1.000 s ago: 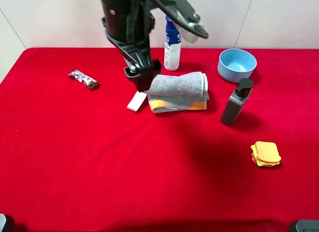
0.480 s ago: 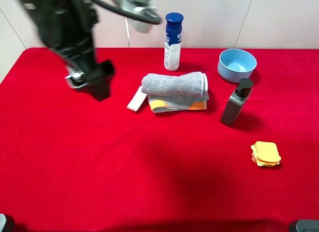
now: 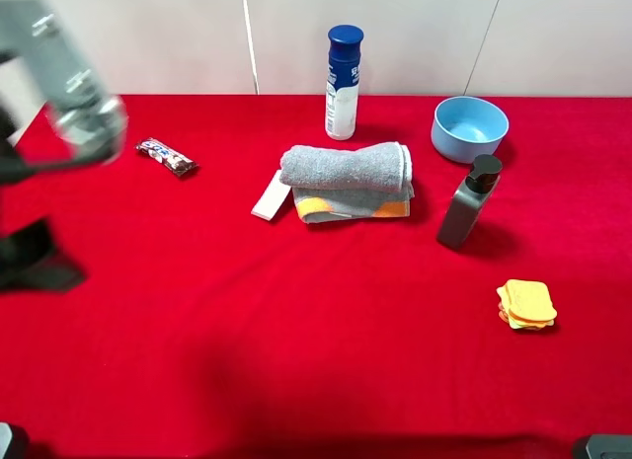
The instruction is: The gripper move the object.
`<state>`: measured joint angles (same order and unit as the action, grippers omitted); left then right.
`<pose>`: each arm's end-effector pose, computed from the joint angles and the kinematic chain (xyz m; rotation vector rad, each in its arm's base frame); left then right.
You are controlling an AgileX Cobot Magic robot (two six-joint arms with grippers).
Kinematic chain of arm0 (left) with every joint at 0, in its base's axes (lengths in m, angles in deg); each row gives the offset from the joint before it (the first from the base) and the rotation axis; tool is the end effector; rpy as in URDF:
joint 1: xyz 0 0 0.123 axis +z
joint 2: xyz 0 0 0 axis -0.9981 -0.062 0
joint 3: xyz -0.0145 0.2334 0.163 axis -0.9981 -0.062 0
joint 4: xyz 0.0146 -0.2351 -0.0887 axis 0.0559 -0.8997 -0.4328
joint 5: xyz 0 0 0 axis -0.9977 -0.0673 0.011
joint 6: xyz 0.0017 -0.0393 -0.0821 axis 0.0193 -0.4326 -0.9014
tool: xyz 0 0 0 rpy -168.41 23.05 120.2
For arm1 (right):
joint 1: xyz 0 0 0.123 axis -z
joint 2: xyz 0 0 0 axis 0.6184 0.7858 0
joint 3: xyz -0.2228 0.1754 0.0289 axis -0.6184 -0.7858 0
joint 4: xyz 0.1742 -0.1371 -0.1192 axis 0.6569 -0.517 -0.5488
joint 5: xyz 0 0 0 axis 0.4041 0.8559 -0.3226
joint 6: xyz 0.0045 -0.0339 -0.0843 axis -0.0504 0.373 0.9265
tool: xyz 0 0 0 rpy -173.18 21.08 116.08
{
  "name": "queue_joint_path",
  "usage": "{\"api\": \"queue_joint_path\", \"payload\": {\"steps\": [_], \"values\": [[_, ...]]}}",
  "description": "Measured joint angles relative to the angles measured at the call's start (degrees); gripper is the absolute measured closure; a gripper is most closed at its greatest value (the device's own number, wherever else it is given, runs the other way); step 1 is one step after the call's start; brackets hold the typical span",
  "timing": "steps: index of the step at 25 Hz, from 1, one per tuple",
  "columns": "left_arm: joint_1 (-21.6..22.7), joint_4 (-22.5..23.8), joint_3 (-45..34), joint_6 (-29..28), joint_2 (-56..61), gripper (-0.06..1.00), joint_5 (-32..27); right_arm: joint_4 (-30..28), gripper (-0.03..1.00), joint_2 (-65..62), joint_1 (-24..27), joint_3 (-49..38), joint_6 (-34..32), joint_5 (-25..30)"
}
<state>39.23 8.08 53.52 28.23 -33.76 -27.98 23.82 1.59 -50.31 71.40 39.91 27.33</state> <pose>0.1268 -0.1212 0.2984 1.2662 2.5120 0.0081 -0.0185 -0.0022 0.2763 -0.1943 2.1521 0.1657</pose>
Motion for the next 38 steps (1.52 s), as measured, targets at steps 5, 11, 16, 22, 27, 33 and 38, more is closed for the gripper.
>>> {"api": "queue_joint_path", "payload": {"steps": [5,11,16,22,27,33,38], "values": [[0.0,-0.13,-8.69,-0.05,9.94,-0.05,0.0,0.0,0.27,0.0,0.0,0.0,0.0,0.0],[0.0,-0.45,-17.14,-1.06,18.99,-0.05,0.0,0.0,0.27,0.0,0.0,0.0,0.0,0.0],[0.0,-2.5,-19.73,-3.63,22.54,-0.05,0.13,0.0,0.27,0.0,0.0,0.0,0.0,0.0],[0.0,-2.76,-19.79,-4.41,22.66,-0.05,2.49,0.0,0.27,0.0,0.0,0.0,0.0,0.0],[0.0,-3.1,-19.85,-4.41,22.83,-0.05,2.89,0.0,0.27,0.0,0.0,0.0,0.0,0.0],[7.11,-5.8,-22.2,-3.57,23.04,-0.05,5.63,0.0,0.27,0.0,0.0,0.0,0.0,0.0],[17.65,-8.7,-22.17,-0.07,23.04,-0.05,5.75,0.0,0.27,0.0,0.0,0.0,0.0,0.0]]}}
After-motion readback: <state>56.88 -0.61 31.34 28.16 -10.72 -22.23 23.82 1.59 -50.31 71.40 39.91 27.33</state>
